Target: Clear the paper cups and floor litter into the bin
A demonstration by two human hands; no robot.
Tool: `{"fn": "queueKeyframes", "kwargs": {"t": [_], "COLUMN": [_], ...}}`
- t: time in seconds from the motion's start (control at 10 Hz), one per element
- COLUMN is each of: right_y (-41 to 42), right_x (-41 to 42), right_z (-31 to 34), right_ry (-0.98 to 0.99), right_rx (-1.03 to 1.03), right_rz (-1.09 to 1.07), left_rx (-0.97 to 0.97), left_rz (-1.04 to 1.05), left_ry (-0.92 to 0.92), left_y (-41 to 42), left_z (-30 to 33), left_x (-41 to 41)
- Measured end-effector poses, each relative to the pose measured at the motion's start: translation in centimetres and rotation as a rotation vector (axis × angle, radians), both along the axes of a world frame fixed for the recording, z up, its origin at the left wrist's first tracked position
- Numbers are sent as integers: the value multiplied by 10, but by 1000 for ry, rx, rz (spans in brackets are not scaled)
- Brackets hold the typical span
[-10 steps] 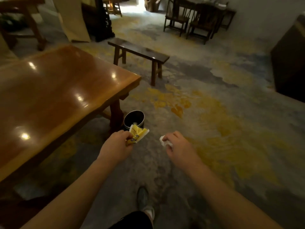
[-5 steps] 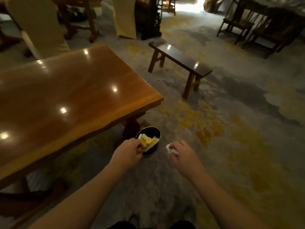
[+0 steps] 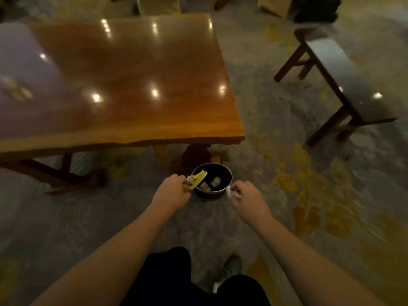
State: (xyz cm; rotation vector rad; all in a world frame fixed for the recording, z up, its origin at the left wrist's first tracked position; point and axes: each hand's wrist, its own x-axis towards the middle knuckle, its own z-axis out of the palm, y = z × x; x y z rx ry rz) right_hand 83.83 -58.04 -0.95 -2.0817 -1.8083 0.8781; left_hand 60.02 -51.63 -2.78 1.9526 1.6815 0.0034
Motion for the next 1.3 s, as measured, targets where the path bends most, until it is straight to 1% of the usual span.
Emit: {"fn": "queueKeyframes", "kwargs": {"t": [0.1, 0.2, 0.3, 0.4, 0.5, 0.6, 0.8, 0.9, 1.0, 1.1, 1.2, 1.3], "right_y": [20, 45, 70, 100, 129, 155, 184, 183, 172, 157, 143, 127], "right_x": [15, 24, 29, 29, 27, 26, 30, 29, 25, 22, 22, 22], "right_z": [-28, -72, -127, -192, -253, -310, -391, -409, -415, -403, -371, -323], "right_ry": [33, 92, 110, 107, 123, 146, 183, 187, 230, 258, 243, 228], "right_rx": [-77, -156, -219, -269, -278, -268, -322, -330, -329, -332, -297, -252], "right_rz": [-12, -97, -153, -175, -250, -315, -452, -486, -478, -444, -366, -302], "left_rx": [-78, -143, -161, -155, -131, -124, -155, -130, -124, -131, -127, -81], "left_rz": [66, 105, 105, 35, -24, -26, -64, -60, -65, -73, -63, -54], "left_ry": [16, 20, 11, 48, 50, 39, 97, 53, -13, -29, -46, -66], "left_y": [9, 31, 57, 87, 116, 142, 161, 159, 154, 144, 133, 118], "left_z": [-29, -74, -129, -194, -257, -308, -388, -405, -405, -392, -368, -337], "left_x": [24, 44, 57, 66, 75, 81, 80, 76, 70, 60, 49, 38]}}
